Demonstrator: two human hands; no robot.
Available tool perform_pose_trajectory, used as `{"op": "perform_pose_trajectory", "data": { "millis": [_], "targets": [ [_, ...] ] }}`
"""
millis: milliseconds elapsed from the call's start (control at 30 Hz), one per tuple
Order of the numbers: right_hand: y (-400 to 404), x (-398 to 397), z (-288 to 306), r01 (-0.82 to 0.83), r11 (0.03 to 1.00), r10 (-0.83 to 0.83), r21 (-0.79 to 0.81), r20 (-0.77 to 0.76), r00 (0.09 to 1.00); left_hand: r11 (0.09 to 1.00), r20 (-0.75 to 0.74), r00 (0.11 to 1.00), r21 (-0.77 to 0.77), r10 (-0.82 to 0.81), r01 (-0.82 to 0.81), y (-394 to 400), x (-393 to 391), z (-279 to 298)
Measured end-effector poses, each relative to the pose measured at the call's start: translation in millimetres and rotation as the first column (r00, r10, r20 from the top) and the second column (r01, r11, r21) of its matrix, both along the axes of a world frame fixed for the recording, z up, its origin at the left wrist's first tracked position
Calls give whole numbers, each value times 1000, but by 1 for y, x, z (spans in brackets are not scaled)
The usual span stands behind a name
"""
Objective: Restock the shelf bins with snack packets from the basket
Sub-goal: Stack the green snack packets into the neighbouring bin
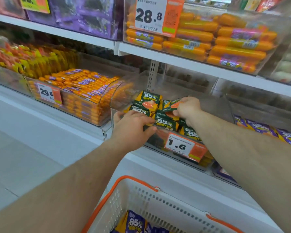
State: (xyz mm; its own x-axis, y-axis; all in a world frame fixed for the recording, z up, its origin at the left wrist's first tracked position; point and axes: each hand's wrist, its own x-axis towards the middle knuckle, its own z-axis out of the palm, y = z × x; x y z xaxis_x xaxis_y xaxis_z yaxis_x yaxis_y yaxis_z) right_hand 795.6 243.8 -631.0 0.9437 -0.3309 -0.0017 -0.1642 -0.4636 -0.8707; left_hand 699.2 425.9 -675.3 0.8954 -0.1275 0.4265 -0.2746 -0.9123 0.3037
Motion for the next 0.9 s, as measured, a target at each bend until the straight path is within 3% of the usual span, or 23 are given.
{"op": "perform_pose_trajectory", "data": {
  "millis": [133, 267, 567, 700, 733, 800, 833, 900],
  "targets": [
    [3, 16, -13, -129, 902, 91, -412, -110, 990, 1000, 21, 1000, -12, 1, -1, 1, 0, -1],
    [4, 20, -19, -143, 786, 78, -602, -133, 988, 1000, 32, 999, -10, -5, 5, 0, 1, -1],
    [2, 19, -17, -125, 711, 54, -692, -123, 991, 999, 41, 999, -27, -26, 27, 1, -1, 1],
    [6, -2, -4, -59, 771, 80, -634, 4, 997, 988, 296, 952, -99, -83, 117, 4, -7, 4],
    [9, -15, -1, -38, 760, 118, -648, 81, 990, 974, 247, 961, -154, -123, 164, 6, -8, 5],
    [15, -44, 3, 37, 690, 272, -723, 306, 913, 957, -7, 975, -195, -220, 215, 9, -12, 2],
    [20, -61, 1, 83, 666, 379, -741, 432, 818, 964, -180, 952, -138, -249, 226, 9, -16, 0],
    [29, -91, -7, 116, 691, 524, -713, 605, 600, 956, -506, 822, -12, -260, 295, 10, -25, -9]
  ]
}}
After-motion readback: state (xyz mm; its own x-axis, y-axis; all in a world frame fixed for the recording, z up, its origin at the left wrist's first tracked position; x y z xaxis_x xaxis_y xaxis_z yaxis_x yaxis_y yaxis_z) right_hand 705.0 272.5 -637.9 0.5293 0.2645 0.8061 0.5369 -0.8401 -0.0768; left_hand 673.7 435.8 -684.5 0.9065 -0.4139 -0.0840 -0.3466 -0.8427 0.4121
